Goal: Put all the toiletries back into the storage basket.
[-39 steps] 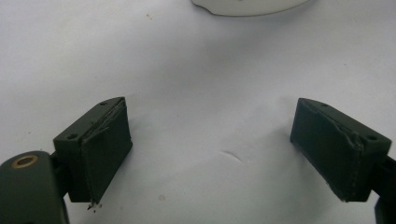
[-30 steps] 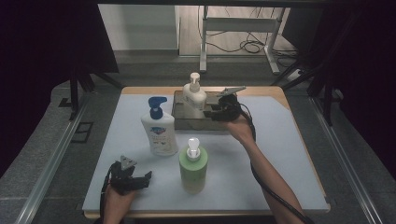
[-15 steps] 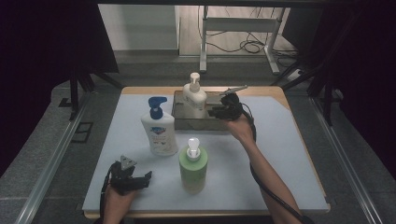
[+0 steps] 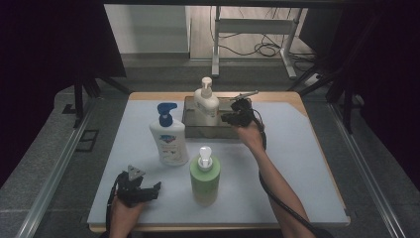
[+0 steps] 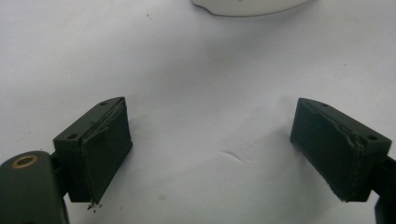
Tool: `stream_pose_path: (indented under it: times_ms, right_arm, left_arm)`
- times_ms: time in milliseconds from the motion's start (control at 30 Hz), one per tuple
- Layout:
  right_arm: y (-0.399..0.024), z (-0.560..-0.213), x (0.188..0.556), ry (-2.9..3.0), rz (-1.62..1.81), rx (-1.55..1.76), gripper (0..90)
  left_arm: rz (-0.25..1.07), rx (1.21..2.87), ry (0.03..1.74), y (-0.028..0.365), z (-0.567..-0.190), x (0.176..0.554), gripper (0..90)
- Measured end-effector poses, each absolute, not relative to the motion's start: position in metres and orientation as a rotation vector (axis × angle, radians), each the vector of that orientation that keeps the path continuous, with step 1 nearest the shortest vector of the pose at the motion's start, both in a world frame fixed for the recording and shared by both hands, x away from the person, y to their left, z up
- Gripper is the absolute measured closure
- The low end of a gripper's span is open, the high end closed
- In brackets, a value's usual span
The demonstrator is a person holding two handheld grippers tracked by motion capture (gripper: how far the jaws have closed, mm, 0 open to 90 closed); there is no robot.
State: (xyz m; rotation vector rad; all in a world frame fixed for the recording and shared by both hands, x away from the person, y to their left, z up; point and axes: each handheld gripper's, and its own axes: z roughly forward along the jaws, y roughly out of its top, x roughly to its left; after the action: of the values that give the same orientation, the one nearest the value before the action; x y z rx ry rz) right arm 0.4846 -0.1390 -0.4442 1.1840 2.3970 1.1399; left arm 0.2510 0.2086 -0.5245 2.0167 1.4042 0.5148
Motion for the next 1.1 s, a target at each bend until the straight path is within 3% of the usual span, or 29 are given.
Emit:
stream_pose_path:
  times_ms: [167, 1100]
  right_arm:
    - [-0.126, -0.447, 0.486, 2.417, 1.090, 1.175, 89.8]
    - [-0.118, -0.461, 0.495, 2.432, 1.036, 1.237, 90.0]
  left_arm:
    - [0.515, 2.017, 1.404, 0.209, -0.524, 0.251, 11.9]
    - [0.515, 2.017, 1.405, 0.208, -0.525, 0.251, 11.9]
